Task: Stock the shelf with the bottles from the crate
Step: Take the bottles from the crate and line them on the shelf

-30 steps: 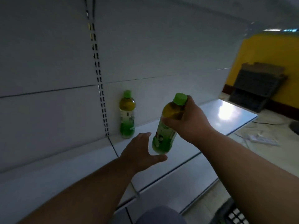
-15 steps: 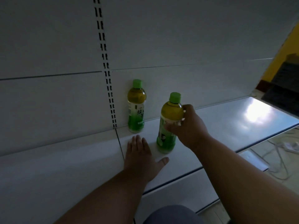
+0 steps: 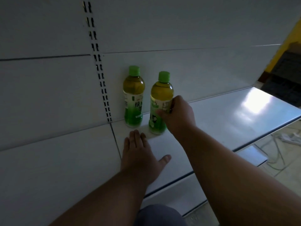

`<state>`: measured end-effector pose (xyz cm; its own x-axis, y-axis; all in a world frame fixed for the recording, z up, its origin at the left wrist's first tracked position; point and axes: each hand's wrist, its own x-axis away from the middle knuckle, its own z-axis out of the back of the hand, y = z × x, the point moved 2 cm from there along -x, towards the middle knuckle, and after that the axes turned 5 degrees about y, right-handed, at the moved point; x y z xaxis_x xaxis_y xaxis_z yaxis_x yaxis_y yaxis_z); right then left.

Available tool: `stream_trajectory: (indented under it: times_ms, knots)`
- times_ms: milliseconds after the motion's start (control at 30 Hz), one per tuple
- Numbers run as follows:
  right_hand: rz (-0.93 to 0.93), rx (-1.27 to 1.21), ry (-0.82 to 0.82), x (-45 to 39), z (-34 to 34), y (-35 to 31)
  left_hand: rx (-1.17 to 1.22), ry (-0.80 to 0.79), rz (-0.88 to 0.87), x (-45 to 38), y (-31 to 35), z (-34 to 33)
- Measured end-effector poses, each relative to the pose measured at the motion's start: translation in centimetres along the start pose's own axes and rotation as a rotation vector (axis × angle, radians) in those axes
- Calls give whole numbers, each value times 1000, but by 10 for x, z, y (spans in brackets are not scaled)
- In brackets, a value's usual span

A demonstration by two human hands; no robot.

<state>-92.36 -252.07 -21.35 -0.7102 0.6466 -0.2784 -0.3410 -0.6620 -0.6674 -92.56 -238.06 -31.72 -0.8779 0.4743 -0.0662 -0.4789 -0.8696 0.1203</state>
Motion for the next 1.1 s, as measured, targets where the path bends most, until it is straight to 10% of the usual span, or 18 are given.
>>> stream_trajectory:
  times_ms: [533,833,1100]
  knots:
    - [-55,-111,-52,-16,-32,-12,48,-8,1,-1,-1,-6]
    - [91,330,-68,65,90,30,-4,-127,-51,2,5,36]
    - [-204,679,-83,172,208,93,375,-31,-769,64,118,80]
